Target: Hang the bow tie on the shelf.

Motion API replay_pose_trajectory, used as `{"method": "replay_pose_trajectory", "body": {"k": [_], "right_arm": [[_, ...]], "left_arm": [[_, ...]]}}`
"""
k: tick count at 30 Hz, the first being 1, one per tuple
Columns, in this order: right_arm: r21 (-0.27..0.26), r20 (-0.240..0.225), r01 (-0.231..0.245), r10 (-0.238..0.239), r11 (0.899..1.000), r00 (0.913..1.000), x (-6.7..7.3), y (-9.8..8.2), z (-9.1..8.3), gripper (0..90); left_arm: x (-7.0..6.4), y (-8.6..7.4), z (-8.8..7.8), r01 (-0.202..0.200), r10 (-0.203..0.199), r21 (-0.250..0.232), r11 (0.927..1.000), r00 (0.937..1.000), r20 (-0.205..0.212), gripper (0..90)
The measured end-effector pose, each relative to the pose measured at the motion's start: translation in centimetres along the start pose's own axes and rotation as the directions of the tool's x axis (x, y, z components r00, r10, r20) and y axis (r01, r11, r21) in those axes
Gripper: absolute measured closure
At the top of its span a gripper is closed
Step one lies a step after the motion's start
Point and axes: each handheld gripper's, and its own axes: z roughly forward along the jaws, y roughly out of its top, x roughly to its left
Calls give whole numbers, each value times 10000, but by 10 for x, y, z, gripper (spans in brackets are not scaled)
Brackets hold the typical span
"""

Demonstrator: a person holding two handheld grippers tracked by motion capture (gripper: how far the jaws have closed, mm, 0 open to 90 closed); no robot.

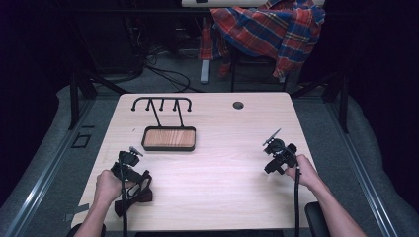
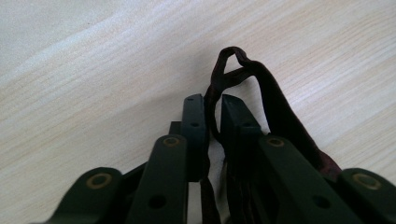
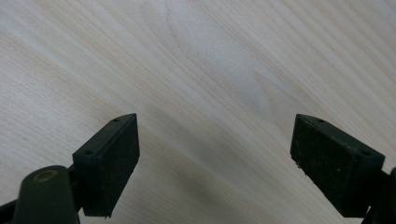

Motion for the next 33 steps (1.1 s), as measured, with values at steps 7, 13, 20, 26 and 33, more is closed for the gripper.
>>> {"method": "replay_pose_trajectory", "body": {"k": [7,13,20,26,33], "right_arm": [[79,-11,46,-46,10000,10000,0,0,0,154],[4,-5,14,-14,10000,10000,0,0,0,154],[21,10,56,-56,10000,10000,-1,0,0,154],[13,10,45,-45,10000,10000,-1,0,0,154],[170,42,170,-171,9997,9998,-2,1,-1,154]], "left_arm": [[-1,0,1,-160,161,188,9997,9999,-35,874],[-1,-1,-2,-175,176,51,9998,9997,-155,881],[1,-3,-15,-83,67,-509,9987,9995,-310,882],[2,-5,-25,-122,78,-953,9954,9989,-466,883],[5,-9,-33,14,-93,-1324,9912,9982,-591,884]]}}
